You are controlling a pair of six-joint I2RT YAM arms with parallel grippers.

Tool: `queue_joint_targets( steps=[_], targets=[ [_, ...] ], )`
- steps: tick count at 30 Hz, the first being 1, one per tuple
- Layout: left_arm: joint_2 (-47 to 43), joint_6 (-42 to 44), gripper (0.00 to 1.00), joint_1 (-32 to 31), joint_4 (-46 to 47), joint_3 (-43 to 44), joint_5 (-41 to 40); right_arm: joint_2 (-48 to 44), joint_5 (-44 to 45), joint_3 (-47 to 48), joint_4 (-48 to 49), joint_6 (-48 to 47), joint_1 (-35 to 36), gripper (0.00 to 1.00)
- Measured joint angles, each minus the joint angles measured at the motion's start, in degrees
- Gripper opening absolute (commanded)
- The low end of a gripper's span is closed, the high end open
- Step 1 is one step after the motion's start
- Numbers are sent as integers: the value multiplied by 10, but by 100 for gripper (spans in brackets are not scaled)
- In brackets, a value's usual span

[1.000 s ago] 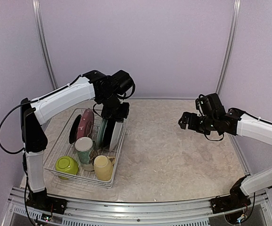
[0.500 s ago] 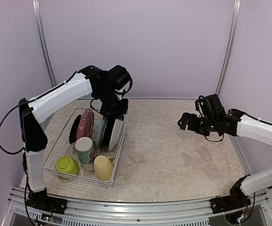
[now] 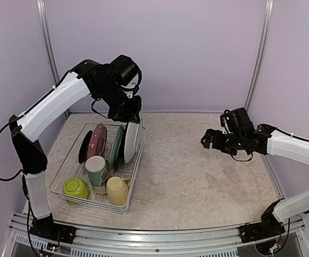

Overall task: Unload the mixed dishes from the dish rack
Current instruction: Grab the plate from the dish rack.

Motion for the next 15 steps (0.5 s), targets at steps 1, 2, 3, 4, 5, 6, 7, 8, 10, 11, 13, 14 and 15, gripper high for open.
queue_joint_targets(
  steps=[1, 2, 3, 4, 5, 6, 7, 8, 10, 11, 13, 14, 15],
  targets=[
    [-2, 1, 0, -1, -2, 4, 0, 2, 0, 0, 0, 0, 0, 99],
    [-5, 3, 0, -2, -2, 6, 0, 4, -1, 0, 0, 0, 0, 99],
    [-7, 6, 0, -3, -1, 7, 0, 6, -1, 0, 0, 0, 0, 99],
    [-9, 14, 0, -6, -1, 8, 0, 7, -1, 0, 0, 0, 0, 99],
    [-10, 21, 0, -9, -1, 10, 0, 8, -1, 1, 0, -1, 0, 99],
    [-10, 31, 0, -15, -1, 14, 2, 9, -1, 1, 0, -1, 0, 99],
    [-10, 39, 0, -19, -1, 18, 3, 9, -1, 1, 0, -1, 0, 99],
    [-10, 48, 0, -25, -1, 25, 5, 9, -1, 2, 0, -1, 0, 99],
    [-11, 67, 0, -38, -1, 43, 13, 9, 0, 4, 0, -1, 0, 99],
    [-12, 78, 0, -44, 2, 51, 18, 9, 0, 4, 0, -1, 0, 99],
    [-23, 103, 0, -56, 17, 53, 25, 9, 2, 4, 0, -1, 0, 99],
    [-31, 120, 0, -63, 27, 51, 26, 9, 2, 4, -1, -1, 0, 99],
    [-42, 140, 0, -71, 42, 41, 24, 9, 3, 4, -1, 0, 0, 99]
  ],
)
